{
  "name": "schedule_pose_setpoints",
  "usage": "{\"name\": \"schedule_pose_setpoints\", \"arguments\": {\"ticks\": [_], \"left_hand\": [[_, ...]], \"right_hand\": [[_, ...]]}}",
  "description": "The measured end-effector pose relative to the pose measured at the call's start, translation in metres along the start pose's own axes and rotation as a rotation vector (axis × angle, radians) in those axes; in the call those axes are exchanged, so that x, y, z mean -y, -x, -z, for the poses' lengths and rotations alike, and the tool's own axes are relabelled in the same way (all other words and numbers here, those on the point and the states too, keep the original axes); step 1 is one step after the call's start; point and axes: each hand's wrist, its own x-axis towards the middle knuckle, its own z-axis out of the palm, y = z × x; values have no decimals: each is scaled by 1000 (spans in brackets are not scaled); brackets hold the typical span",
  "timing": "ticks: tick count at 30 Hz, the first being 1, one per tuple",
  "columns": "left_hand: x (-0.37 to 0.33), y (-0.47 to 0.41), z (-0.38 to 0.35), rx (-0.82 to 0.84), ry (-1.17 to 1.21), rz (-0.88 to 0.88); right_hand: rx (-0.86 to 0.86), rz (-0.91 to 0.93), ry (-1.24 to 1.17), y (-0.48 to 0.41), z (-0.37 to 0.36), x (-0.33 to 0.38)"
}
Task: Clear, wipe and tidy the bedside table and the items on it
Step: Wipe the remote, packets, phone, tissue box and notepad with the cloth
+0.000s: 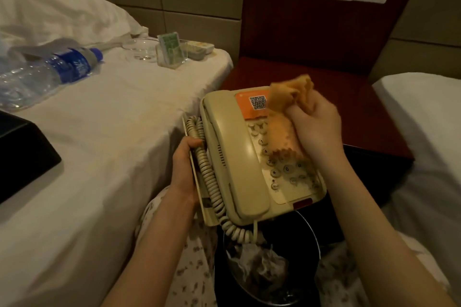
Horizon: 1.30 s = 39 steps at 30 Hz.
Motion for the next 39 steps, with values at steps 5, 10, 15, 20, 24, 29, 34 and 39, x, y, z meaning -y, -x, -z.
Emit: {"name": "schedule_pose_setpoints", "arguments": {"ticks": [5, 10, 15, 20, 24, 29, 34, 39], "left_hand": [[2, 5, -2, 38, -35, 28], [3, 9, -1, 35, -91, 54], [6, 10, -4, 41, -110, 61], [6, 9, -3, 93, -51, 29], [4, 9, -1, 91, -32, 20], [6, 8, -4, 68, -67, 19], [10, 6, -5, 59, -17, -14], [11, 5, -7, 67, 19, -39]], "right_hand": [[80, 200, 302, -10, -54, 18], [20, 109, 439, -22, -33, -17], [-46, 67, 340, -28, -7, -21], [22, 128, 288, -32, -37, 12], [26, 83, 437, -34, -36, 9], [-68, 57, 395, -40, -16, 5], [54, 375, 485, -9, -35, 2], [53, 298, 357, 26, -10, -25]]}}
